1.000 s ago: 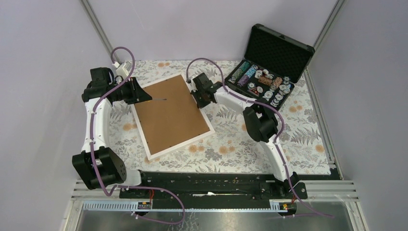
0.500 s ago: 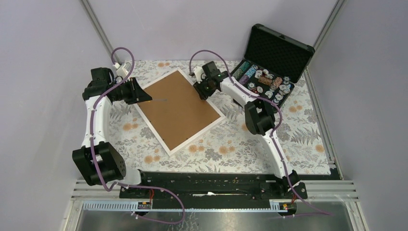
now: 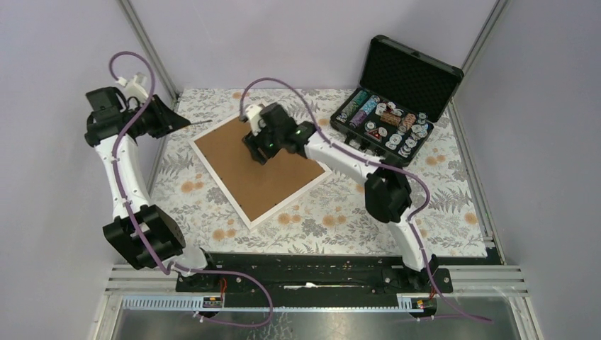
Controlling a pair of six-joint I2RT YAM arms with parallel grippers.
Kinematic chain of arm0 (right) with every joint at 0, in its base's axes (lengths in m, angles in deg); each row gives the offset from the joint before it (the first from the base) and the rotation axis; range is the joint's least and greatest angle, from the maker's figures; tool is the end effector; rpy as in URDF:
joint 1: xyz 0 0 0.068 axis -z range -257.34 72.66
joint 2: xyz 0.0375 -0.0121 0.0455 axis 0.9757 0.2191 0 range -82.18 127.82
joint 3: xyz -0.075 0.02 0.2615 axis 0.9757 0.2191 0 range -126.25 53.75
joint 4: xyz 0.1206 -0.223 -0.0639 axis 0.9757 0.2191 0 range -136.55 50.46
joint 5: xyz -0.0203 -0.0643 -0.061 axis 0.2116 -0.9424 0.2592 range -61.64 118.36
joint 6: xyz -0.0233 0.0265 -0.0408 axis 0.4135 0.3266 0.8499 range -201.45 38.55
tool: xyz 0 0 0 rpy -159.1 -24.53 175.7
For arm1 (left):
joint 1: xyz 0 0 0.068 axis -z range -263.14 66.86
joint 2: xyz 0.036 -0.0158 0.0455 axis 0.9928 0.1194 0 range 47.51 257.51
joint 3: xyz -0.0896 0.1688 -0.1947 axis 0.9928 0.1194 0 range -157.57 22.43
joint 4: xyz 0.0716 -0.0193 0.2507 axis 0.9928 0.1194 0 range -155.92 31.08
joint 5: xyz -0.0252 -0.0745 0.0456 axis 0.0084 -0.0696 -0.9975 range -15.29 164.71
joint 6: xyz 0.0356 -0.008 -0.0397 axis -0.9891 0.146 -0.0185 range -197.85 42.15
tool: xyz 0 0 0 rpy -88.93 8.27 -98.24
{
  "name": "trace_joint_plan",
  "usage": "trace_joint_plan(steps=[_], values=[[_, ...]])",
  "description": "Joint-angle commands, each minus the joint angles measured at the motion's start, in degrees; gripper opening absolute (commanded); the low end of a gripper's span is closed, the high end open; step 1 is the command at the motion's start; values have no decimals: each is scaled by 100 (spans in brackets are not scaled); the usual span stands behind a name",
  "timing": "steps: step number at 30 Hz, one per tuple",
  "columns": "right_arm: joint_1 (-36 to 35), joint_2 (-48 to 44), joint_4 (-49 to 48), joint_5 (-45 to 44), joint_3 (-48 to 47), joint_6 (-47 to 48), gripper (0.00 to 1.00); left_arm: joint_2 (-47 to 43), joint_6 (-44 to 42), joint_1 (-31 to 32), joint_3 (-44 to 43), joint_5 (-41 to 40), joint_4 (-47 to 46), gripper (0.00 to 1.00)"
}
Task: Take the photo out of the frame
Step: Adjust the photo frame at the center of the board.
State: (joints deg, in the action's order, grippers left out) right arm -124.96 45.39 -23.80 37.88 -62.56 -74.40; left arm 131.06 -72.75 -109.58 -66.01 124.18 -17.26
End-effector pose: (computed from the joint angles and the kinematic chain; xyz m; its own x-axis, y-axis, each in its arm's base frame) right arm 0.3484 0.3907 0.2727 -0.2734 -0.4792 -0.8340 -0.8609 0.5086 -0.0100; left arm 0.2803 0.1090 0.3893 -0.6349 -0.3802 -0.6725 0.1463 0.7956 -0.5879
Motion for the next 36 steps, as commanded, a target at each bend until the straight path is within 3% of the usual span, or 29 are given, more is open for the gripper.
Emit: trace_joint_plan(steps=[1,10,21,27,30,36], values=[[-708,78,-125,-128,120,-639,65,201,316,-513,-566,-75,-308,0],[-1507,1191,-200,-626,-886,-548,62,217,270,-731,-695,-182,-351,0],[-1756,1995,-307,-841,-1401,-538,52,179,207,-825,-546,12,-314,0],[-2014,2231,-159,-878,-1338,-427,46,143,228,-853,-552,71,-313,0],[-2121,2261,0,-790,-1195,-292,38,98,207,-859,-534,90,-301,0],[-2614,1702,105,-578,-64,695,21,30,78,-858,-490,171,-190,0]])
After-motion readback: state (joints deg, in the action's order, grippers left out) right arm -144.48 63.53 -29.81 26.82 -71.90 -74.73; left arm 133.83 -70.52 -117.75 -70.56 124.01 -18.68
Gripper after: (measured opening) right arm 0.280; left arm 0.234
